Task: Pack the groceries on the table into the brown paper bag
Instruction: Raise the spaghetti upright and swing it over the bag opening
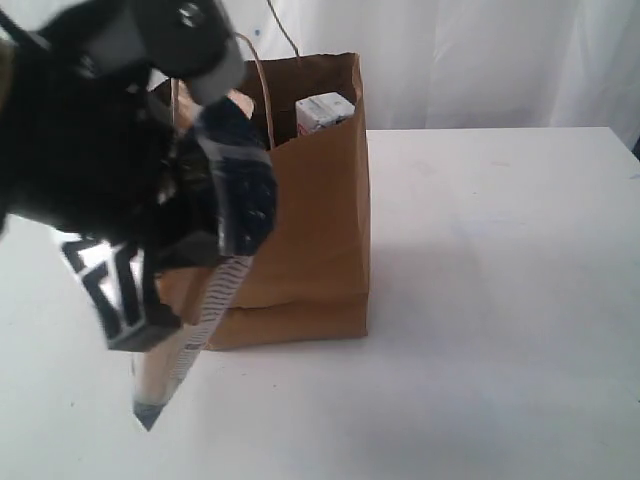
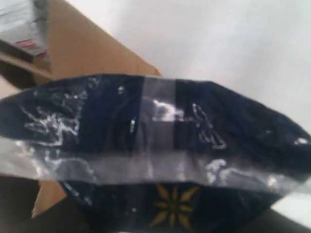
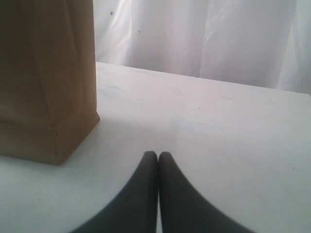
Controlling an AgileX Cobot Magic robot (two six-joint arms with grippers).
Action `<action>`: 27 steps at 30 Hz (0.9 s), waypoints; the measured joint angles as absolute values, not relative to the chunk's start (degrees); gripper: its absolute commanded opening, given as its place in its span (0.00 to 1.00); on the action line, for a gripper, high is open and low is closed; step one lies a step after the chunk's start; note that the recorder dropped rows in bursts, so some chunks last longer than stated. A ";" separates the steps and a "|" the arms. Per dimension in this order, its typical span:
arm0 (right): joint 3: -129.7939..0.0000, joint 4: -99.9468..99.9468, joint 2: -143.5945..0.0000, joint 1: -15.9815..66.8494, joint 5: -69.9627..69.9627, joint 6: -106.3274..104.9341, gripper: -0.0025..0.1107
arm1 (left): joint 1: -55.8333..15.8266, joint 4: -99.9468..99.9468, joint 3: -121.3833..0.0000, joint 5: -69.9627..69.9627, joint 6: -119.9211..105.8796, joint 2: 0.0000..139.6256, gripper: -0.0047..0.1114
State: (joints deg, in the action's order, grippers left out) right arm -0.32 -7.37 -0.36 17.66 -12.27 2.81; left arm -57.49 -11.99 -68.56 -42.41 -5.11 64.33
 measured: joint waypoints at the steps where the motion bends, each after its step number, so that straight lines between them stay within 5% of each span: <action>1: -0.32 -7.37 -0.36 17.66 -12.27 2.81 0.02 | -57.49 -12.55 -68.56 -43.22 -4.03 63.12 0.04; 27: -0.32 -7.37 -0.36 17.66 -12.27 2.81 0.02 | -57.49 -44.38 -70.83 -40.24 33.70 42.28 0.04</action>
